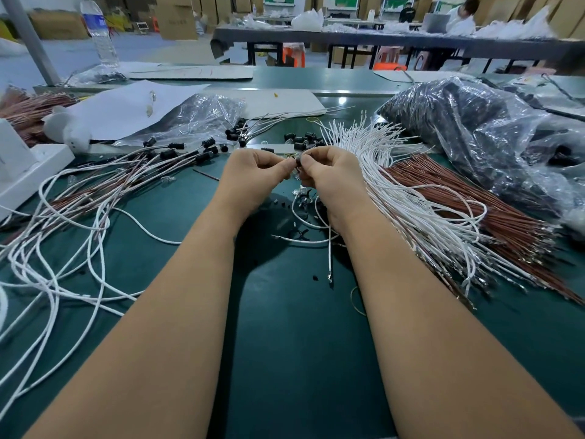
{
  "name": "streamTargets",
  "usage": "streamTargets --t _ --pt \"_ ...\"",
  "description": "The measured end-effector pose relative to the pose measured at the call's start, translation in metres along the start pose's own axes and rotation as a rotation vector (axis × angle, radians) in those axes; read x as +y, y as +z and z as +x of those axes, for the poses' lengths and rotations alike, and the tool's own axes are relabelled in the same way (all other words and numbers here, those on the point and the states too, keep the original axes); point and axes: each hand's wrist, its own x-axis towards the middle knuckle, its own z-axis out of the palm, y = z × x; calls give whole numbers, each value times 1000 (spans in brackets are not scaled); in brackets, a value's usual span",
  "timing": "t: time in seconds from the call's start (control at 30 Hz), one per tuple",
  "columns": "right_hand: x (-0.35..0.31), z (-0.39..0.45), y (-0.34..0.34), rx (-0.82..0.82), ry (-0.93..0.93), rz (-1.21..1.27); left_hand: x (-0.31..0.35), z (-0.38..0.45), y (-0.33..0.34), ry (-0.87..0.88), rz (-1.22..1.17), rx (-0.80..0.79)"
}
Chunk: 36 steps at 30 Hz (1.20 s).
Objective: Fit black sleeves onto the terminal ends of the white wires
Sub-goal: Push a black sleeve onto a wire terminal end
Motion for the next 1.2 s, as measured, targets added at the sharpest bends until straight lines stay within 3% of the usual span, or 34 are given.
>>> streamTargets --t 0.33,0.57,0.83,1.03,1.2 --pt "-2 -1 -1 -97 50 74 4 0 1 65 128 24" --pt "-8 1 -9 25 74 114 3 0 -2 93 138 64" --pt "-9 1 -10 69 -63 18 6 -2 -2 95 113 45" --pt "-7 2 -10 86 -193 -213 6 -3 -2 131 80 48" --pt "-8 0 -8 66 -213 -234 2 -1 1 146 137 83"
